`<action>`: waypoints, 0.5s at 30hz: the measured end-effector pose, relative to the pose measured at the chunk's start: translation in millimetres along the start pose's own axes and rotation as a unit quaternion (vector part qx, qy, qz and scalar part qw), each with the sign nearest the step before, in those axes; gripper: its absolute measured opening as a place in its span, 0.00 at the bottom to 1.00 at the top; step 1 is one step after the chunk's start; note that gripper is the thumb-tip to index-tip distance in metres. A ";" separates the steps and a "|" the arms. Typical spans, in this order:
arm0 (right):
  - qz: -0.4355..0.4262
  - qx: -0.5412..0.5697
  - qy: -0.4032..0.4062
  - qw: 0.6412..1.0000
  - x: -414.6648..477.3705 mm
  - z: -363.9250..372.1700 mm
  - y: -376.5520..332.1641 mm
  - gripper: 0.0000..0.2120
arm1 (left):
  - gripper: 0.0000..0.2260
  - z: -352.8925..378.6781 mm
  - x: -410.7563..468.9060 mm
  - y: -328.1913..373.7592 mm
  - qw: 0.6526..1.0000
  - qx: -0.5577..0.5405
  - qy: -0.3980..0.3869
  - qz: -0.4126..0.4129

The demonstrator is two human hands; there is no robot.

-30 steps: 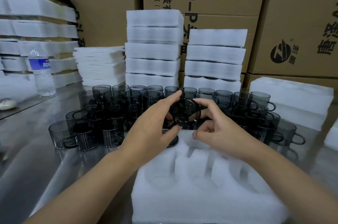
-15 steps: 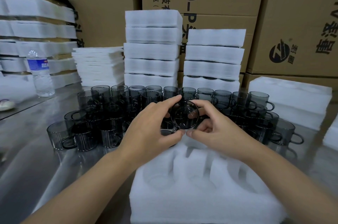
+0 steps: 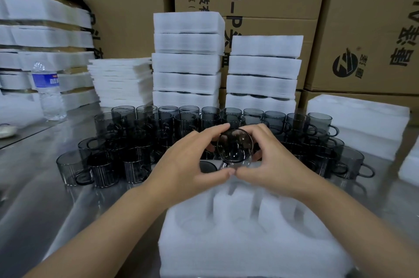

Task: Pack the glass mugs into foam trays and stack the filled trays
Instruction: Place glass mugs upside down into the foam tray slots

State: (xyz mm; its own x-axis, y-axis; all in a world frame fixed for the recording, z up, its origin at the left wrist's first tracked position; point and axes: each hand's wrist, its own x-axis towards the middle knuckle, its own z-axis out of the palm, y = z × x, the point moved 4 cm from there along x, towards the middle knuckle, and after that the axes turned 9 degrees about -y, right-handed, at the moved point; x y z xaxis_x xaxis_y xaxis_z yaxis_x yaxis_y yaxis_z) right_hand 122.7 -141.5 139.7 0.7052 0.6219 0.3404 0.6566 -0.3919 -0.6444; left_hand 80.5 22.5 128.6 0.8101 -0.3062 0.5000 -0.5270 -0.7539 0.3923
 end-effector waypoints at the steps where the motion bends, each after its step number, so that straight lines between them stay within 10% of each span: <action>1: 0.011 0.013 -0.009 1.000 -0.2 -0.6 1.3 0.25 | 0.34 0.9 0.5 -0.6 1.000 -0.004 -0.022 -0.005; 8: 0.072 0.240 -0.126 0.960 1.0 1.8 13.1 0.22 | 0.29 8.5 3.4 -14.4 0.987 -0.076 -0.095 -0.104; 15: 0.093 0.164 -0.134 0.973 0.7 3.0 12.3 0.22 | 0.29 15.3 1.9 -21.3 0.972 -0.105 -0.144 -0.156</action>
State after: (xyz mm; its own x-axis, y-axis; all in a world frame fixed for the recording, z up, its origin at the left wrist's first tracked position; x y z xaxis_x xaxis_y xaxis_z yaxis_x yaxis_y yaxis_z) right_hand 130.5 -143.9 130.0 0.6791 0.7333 0.0345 0.3736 -0.3047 -0.8761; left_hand 97.1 29.1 109.4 0.9612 -0.2542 0.1070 -0.2606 -0.7101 0.6541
